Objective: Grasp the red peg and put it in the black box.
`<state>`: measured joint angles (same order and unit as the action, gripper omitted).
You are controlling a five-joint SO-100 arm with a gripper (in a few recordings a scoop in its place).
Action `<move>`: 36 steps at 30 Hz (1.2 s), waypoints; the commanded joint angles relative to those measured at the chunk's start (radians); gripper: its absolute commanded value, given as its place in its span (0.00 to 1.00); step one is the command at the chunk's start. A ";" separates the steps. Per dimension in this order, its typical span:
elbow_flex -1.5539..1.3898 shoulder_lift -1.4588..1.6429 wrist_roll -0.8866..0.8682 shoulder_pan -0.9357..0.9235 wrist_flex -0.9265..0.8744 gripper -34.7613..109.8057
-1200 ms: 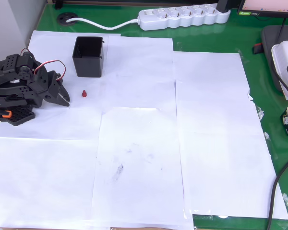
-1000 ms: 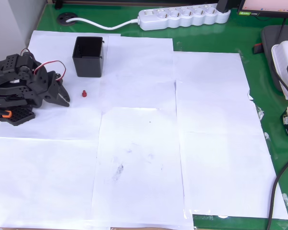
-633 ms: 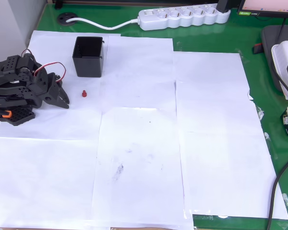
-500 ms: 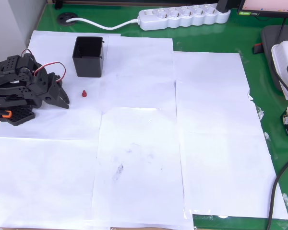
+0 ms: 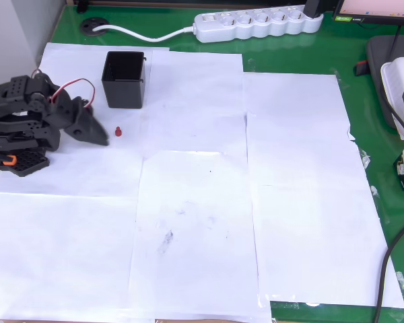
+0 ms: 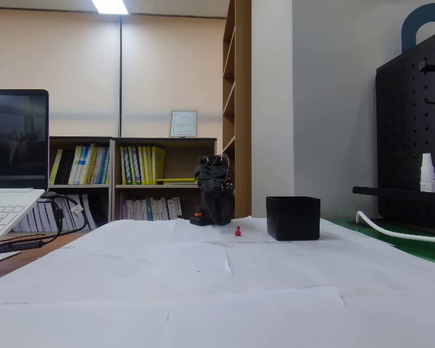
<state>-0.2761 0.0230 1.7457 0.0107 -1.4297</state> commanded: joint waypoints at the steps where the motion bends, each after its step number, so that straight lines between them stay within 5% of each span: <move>1: -0.172 0.144 -0.008 0.011 -0.087 0.24; 8: -0.212 0.371 -0.044 0.067 -0.040 0.24; 17: 0.023 0.319 -0.097 0.121 0.313 0.24; 28: -0.015 0.474 -0.034 0.195 0.331 0.24; 36: -0.017 0.497 -0.141 0.313 0.417 0.24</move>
<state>-0.2332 0.4832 1.6291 0.2761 -1.0324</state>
